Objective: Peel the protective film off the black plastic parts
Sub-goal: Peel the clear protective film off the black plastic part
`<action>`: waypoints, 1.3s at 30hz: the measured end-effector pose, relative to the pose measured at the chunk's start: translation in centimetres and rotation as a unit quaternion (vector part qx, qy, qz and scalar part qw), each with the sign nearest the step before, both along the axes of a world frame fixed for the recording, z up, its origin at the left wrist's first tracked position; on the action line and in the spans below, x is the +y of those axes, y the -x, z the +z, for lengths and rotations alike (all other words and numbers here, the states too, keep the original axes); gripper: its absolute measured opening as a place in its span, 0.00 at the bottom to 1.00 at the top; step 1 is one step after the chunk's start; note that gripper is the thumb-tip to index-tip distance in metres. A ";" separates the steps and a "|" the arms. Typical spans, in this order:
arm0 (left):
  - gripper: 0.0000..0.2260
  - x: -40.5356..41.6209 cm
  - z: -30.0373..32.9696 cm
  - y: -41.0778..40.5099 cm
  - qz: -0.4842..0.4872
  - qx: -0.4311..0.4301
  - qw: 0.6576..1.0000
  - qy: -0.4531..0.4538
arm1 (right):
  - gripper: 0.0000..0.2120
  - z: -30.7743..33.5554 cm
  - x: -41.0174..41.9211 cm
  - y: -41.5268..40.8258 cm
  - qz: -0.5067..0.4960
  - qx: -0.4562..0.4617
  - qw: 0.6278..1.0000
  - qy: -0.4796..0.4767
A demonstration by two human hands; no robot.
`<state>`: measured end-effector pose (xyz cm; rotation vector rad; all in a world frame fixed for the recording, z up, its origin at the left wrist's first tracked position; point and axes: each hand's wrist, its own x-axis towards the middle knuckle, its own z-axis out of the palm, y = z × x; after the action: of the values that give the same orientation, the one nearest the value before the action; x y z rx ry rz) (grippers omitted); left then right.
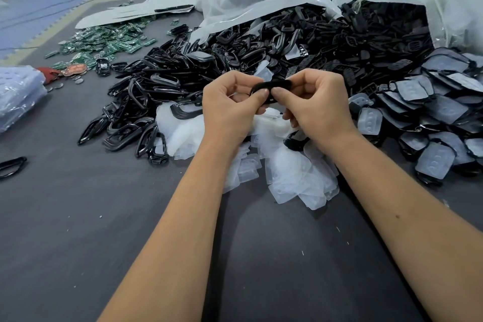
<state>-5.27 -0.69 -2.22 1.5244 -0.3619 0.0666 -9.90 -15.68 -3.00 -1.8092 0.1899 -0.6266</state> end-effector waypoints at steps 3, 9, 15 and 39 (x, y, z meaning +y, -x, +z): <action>0.08 -0.1 0.2 -0.4 0.068 -0.051 0.996 -0.003 | 0.13 0.0 0.2 0.2 -0.035 -0.010 0.994 0.107; 0.08 1.0 0.7 -1.5 0.179 -0.050 0.976 0.110 | 0.18 0.3 1.2 0.3 0.124 0.093 0.940 0.304; 0.07 0.7 0.8 -1.3 0.156 -0.036 0.979 0.130 | 0.05 -0.3 -0.5 0.3 0.079 -0.004 0.995 0.065; 0.09 0.2 -0.2 -0.8 0.113 0.009 0.993 0.013 | 0.05 -0.1 -0.4 0.3 0.090 -0.049 0.969 -0.226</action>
<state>-4.47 -0.44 -2.41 1.5338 -0.1720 0.2342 -10.16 -16.04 -3.08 -1.3350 0.0903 -0.4945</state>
